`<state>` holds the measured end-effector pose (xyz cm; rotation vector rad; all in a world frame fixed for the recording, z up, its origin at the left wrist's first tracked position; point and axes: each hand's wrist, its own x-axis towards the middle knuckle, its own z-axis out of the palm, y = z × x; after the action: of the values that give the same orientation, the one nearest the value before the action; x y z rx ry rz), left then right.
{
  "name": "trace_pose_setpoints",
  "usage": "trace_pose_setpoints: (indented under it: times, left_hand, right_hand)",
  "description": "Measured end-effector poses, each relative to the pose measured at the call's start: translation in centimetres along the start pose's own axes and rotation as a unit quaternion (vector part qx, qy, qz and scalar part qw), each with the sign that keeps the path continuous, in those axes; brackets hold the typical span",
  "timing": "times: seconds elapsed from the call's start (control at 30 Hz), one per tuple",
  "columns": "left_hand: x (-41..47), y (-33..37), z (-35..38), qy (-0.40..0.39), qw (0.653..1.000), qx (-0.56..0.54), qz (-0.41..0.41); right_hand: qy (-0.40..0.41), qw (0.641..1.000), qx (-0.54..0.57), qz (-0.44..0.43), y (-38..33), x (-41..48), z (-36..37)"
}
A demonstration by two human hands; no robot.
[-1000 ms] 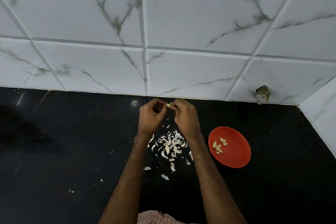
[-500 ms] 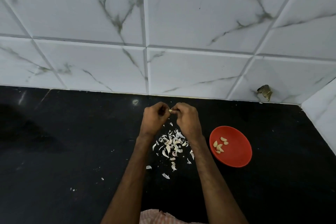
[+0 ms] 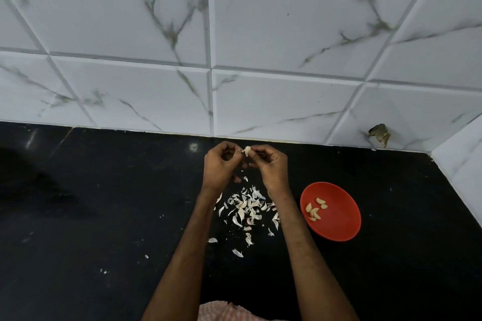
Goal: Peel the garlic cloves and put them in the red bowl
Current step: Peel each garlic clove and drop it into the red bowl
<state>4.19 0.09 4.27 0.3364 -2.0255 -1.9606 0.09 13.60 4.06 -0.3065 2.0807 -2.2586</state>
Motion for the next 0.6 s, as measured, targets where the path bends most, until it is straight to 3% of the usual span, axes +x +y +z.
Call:
trace_pose_setpoints:
  times: [0.13, 0.27, 0.37, 0.6]
  left_hand:
    - [0.0, -0.1, -0.1, -0.015, 0.999, 0.028, -0.001]
    - [0.4, -0.2, -0.1, -0.03, 0.986, 0.152, 0.066]
    - [0.3, 0.2, 0.2, -0.022, 0.983, 0.16, 0.086]
    - [0.5, 0.2, 0.8, 0.031, 0.984, 0.144, 0.102]
  right_hand:
    - [0.02, 0.999, 0.021, 0.014, -0.3, 0.0, 0.0]
    - [0.027, 0.999, 0.01, 0.028, -0.2, 0.2, 0.1]
    - [0.035, 0.999, -0.022, 0.018, 0.0, 0.3, 0.0]
    - [0.014, 0.972, -0.201, -0.117, 0.4, 0.6, -0.2]
